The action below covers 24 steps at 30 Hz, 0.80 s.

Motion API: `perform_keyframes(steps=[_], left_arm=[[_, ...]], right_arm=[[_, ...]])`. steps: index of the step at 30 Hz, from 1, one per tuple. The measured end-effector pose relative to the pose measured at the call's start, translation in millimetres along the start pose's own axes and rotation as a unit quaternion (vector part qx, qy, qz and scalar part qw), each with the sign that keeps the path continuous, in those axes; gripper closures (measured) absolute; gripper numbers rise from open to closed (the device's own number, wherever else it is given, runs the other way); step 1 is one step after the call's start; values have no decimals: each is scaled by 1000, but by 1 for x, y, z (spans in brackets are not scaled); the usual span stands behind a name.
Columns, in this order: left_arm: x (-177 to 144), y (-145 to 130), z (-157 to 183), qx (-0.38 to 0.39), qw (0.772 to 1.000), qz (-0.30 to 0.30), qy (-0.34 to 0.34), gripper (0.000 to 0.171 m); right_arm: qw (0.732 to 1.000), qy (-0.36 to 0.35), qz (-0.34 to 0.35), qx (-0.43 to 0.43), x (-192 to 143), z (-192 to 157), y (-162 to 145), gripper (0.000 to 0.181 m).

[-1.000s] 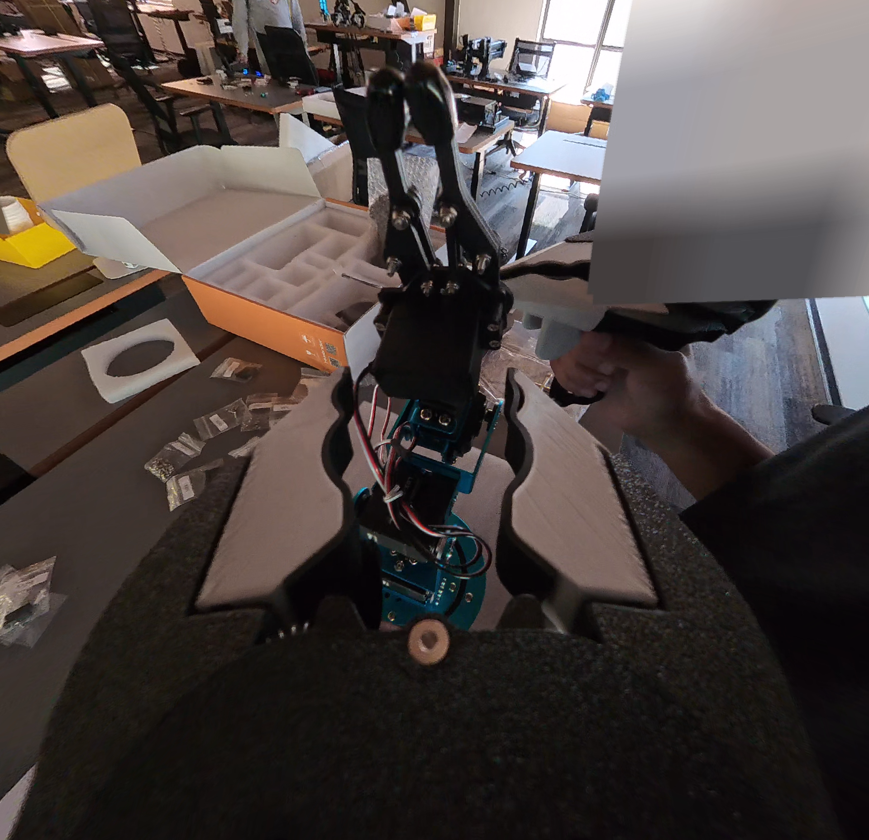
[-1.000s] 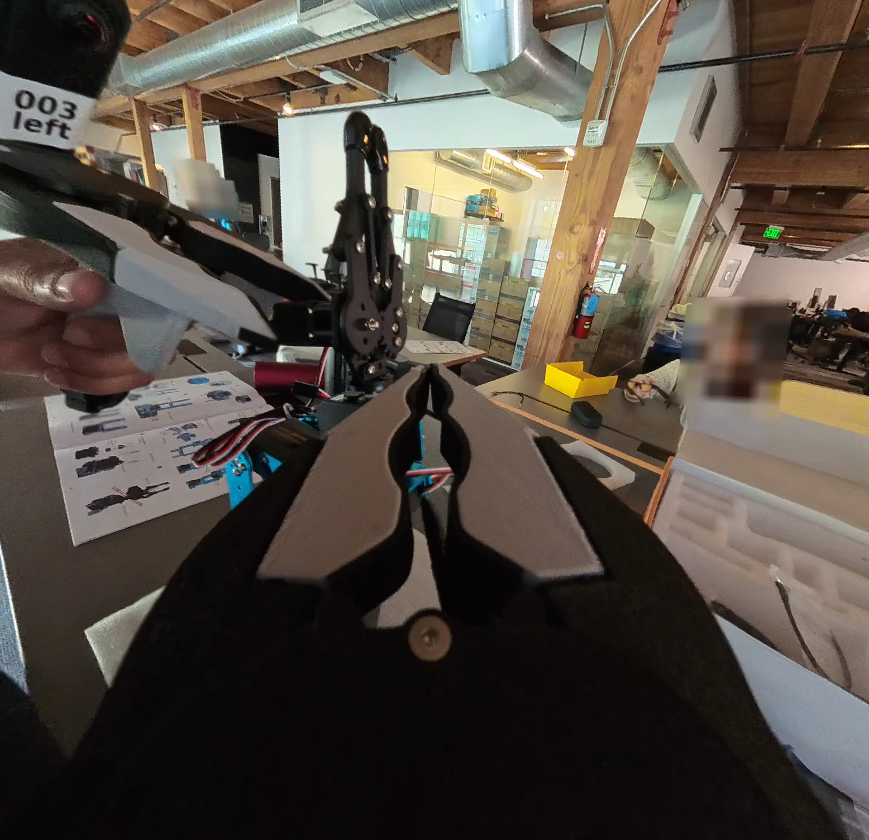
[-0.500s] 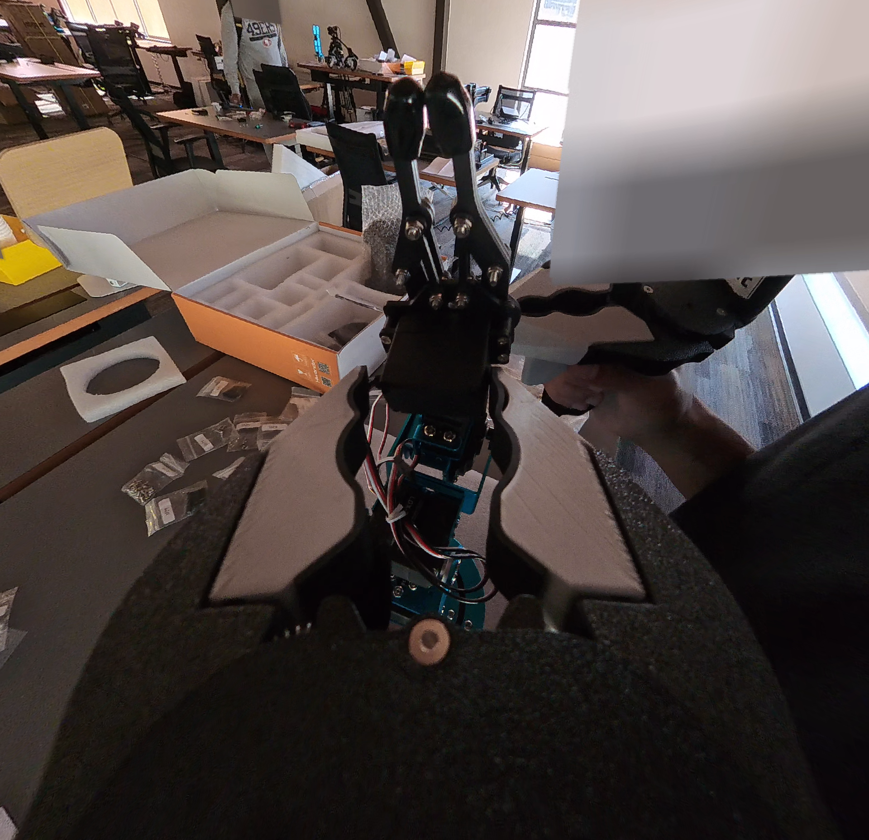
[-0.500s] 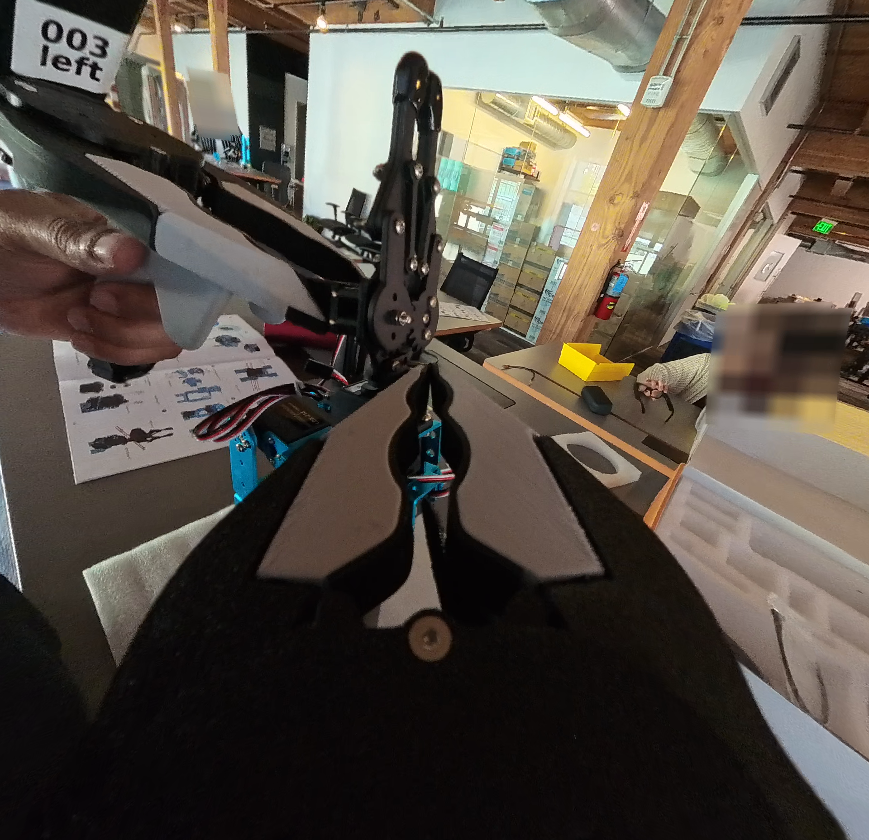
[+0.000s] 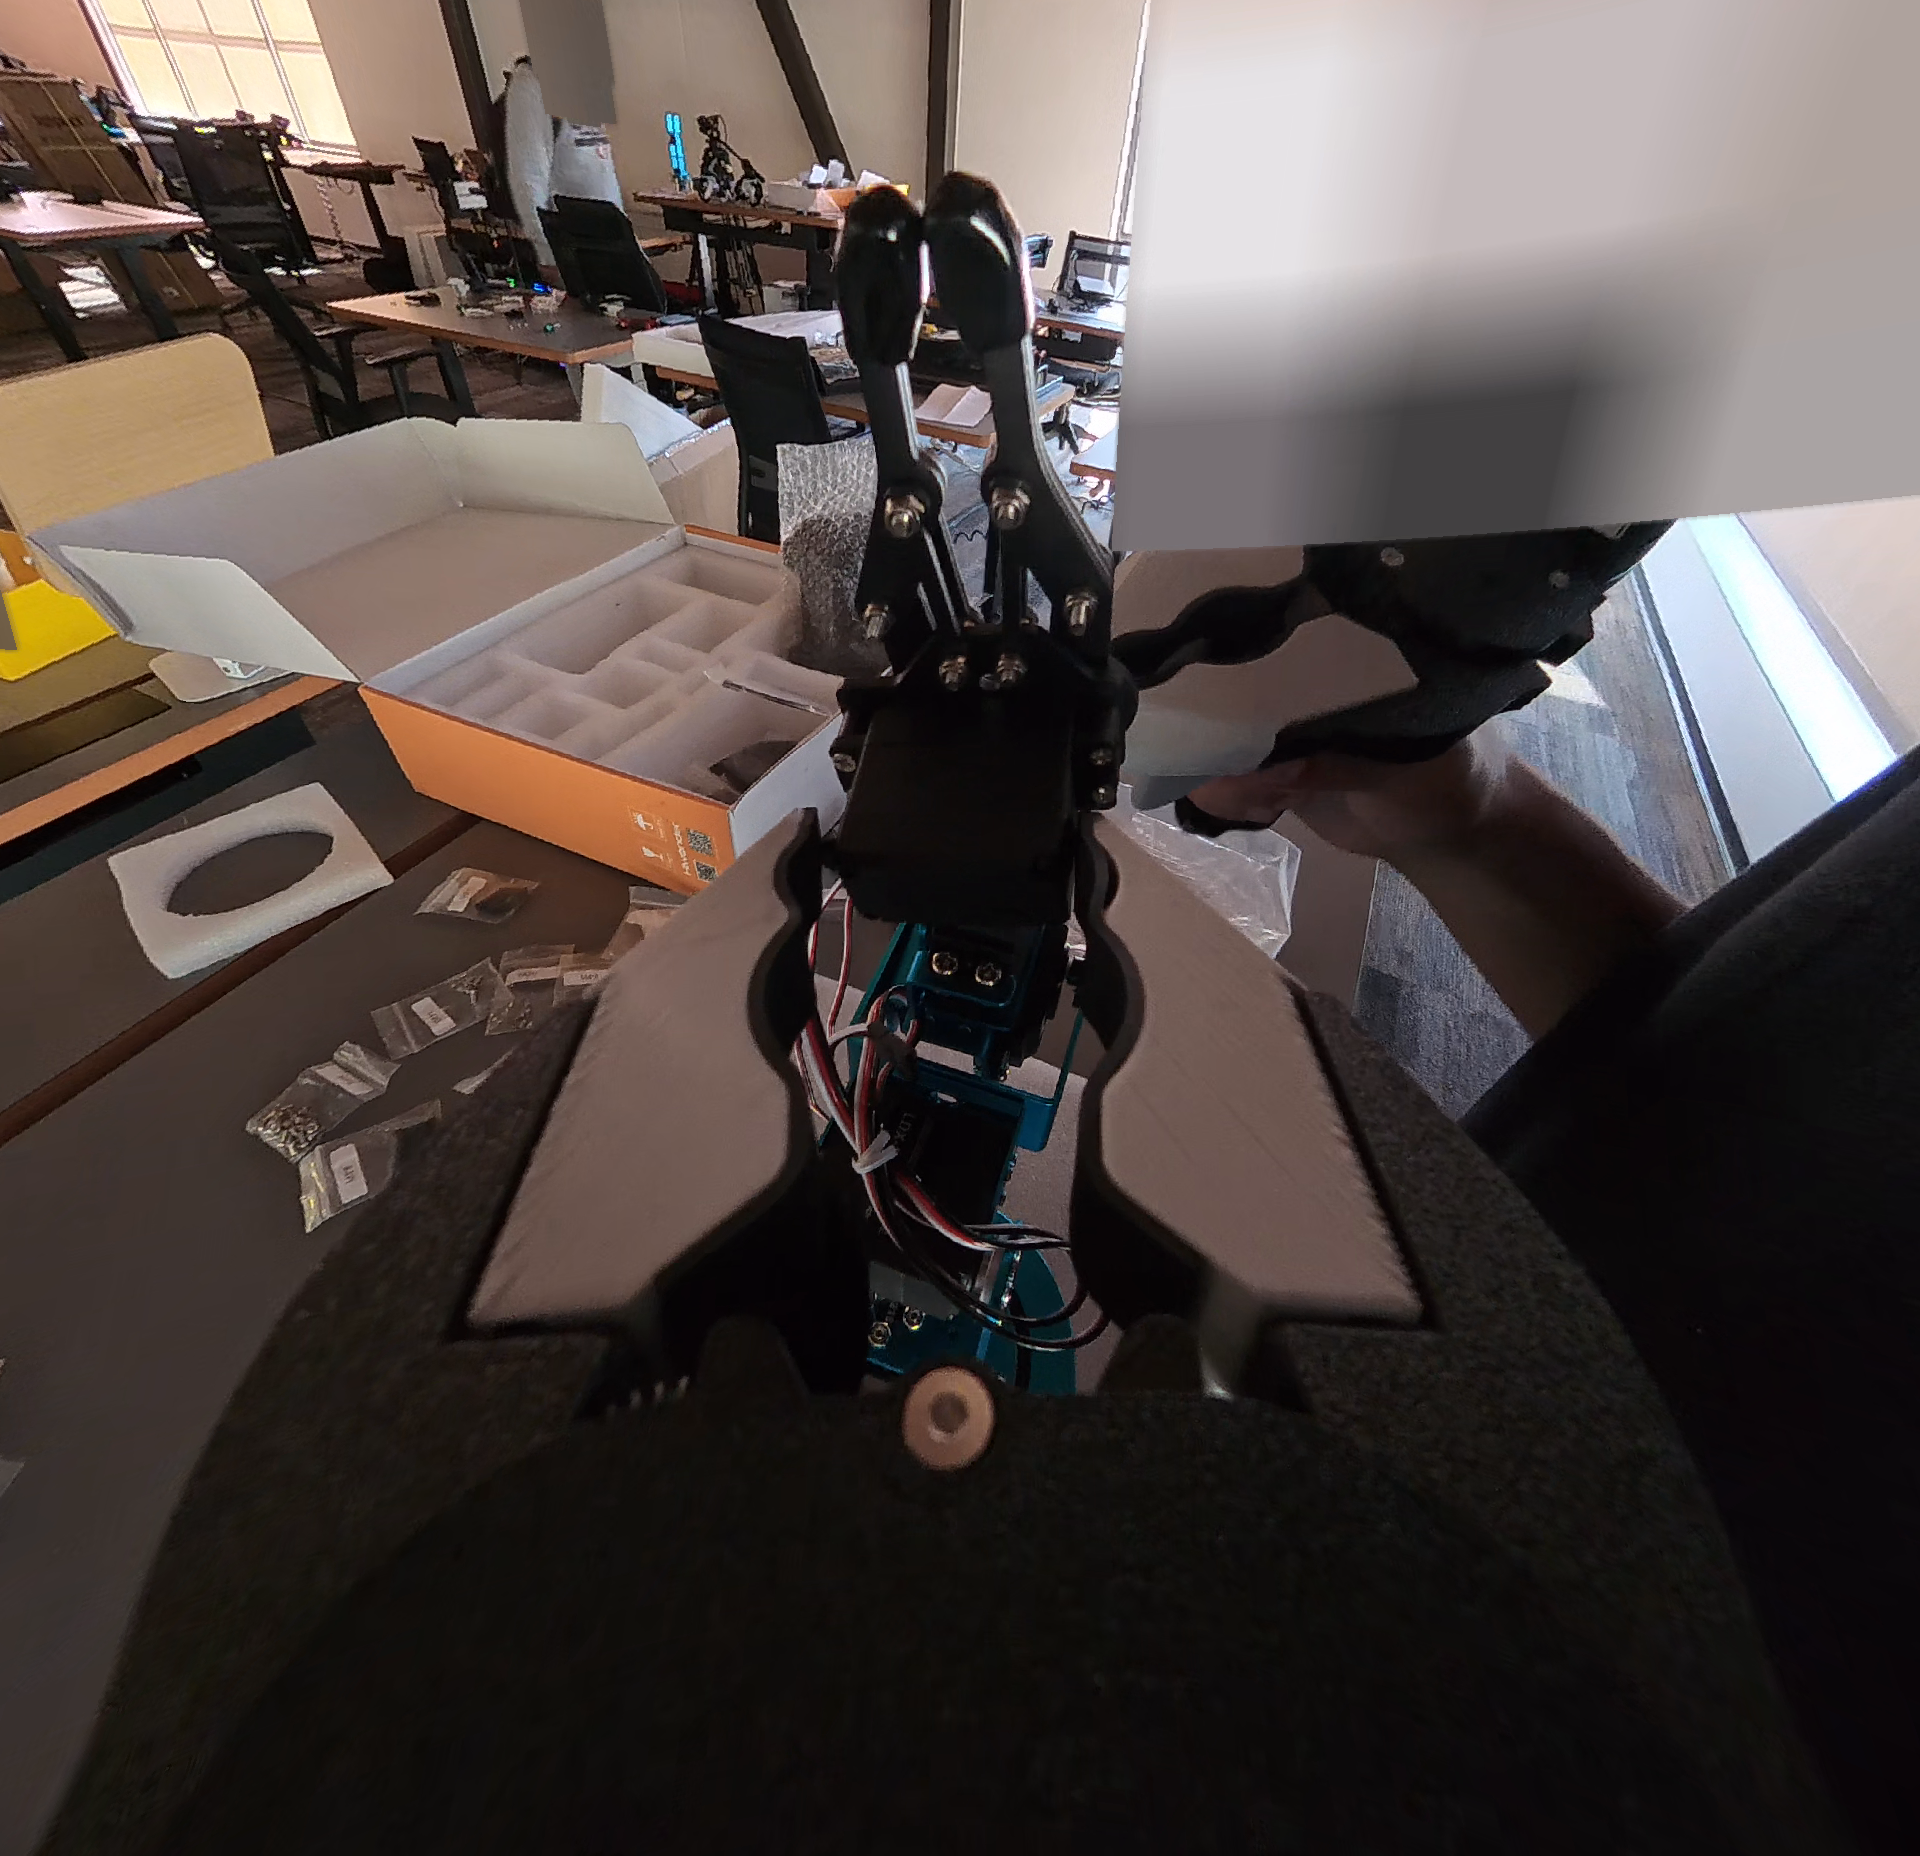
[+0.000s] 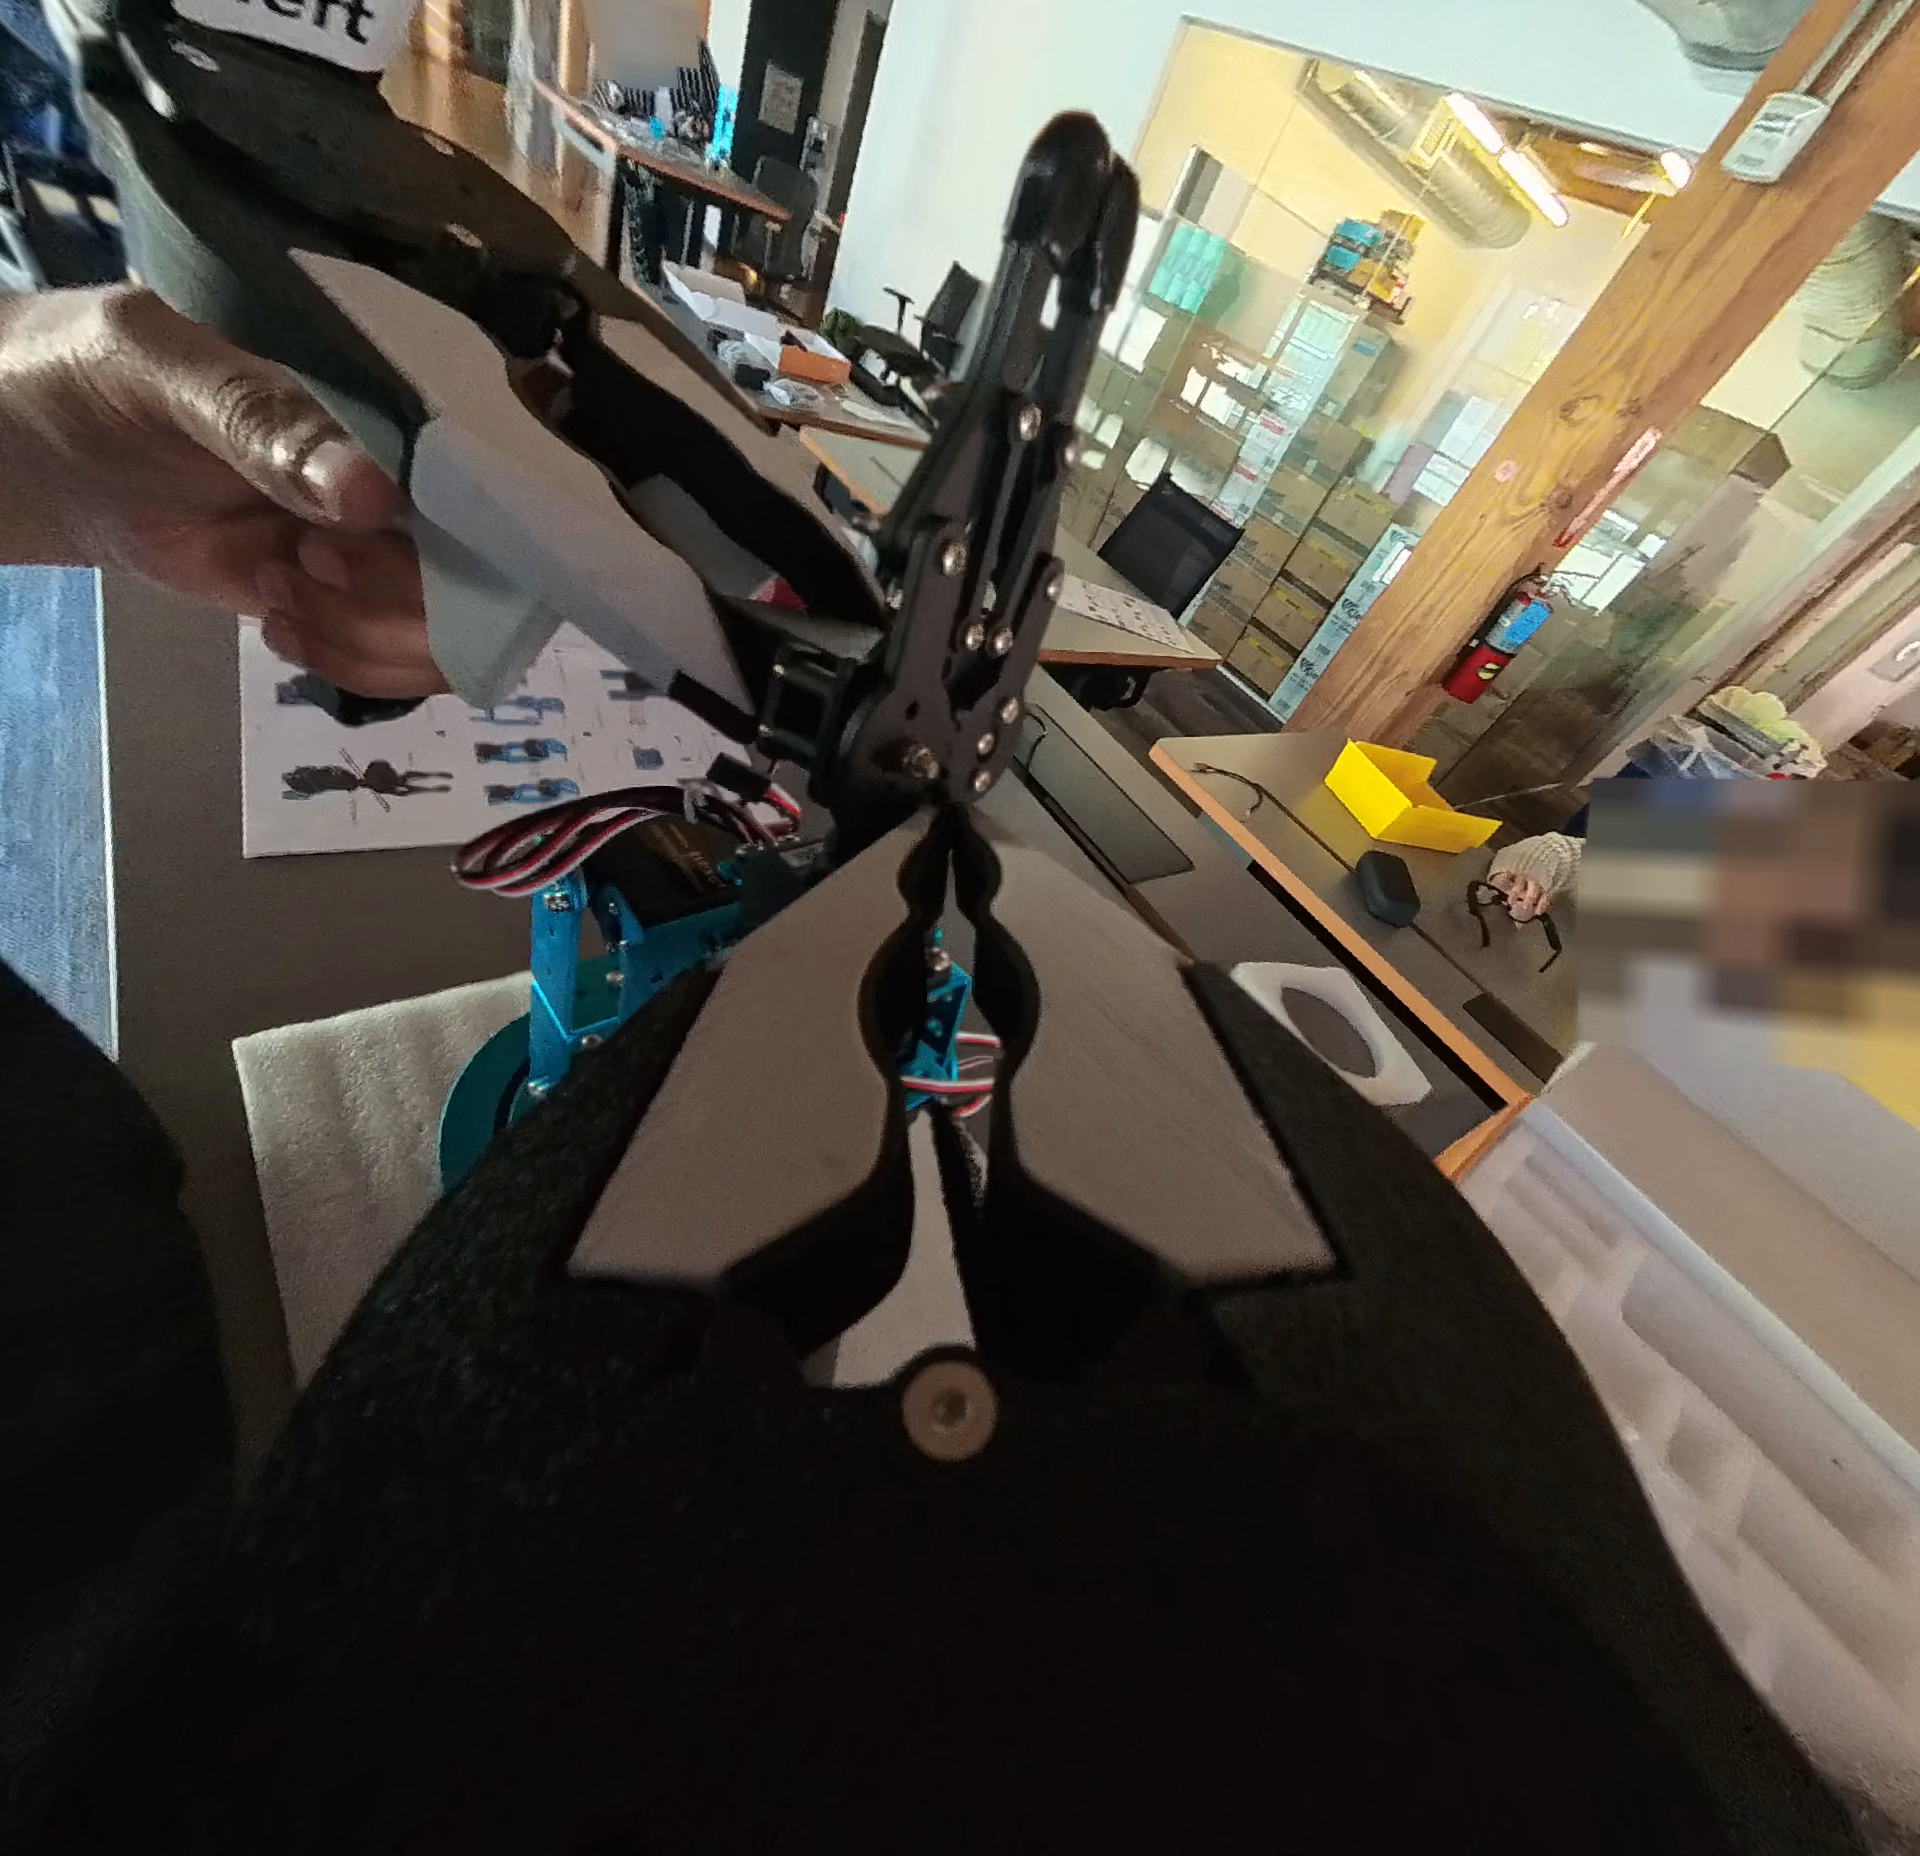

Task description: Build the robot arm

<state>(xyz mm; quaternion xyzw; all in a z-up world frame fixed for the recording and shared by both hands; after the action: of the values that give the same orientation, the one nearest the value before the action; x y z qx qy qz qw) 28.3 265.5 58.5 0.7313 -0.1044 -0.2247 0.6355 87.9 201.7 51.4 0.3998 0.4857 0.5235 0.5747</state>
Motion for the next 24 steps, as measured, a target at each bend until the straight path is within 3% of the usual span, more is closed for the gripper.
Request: perform_keyframes(steps=[7, 14, 18, 22, 24], left_arm=[[0, 0, 0, -2, 1000, 7, -5, 123], [-3, -1, -2, -7, 1000, 8, -7, 124], [-4, -1, -1, -3, 1000, 3, -11, 124], [-3, -1, -2, -11, 1000, 3, -10, 123], [-5, 0, -1, -22, 1000, 6, -11, 122]], right_arm=[[1000, 16, -16, 20, -4, 6, -3, 181], [986, 40, -10, 160, -39, 51, -39, 181], [976, 23, -70, 203, -46, 76, -89, 157], [967, 13, -164, 195, -42, 81, -152, 157], [952, 40, -226, 204, -43, 73, -186, 159]])
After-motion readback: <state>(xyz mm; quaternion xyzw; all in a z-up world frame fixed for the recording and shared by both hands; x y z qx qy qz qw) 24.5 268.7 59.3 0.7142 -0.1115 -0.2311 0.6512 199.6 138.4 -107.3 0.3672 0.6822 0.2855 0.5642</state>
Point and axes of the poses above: each gripper's, where its closed fingertips meet, x out along the fingers, y out of its top, z = x × y across the jaws, the point moved 4 cm from there along -x, back along the fingers, and after that the axes turned 9 degrees about x, right-handed, at the moved point
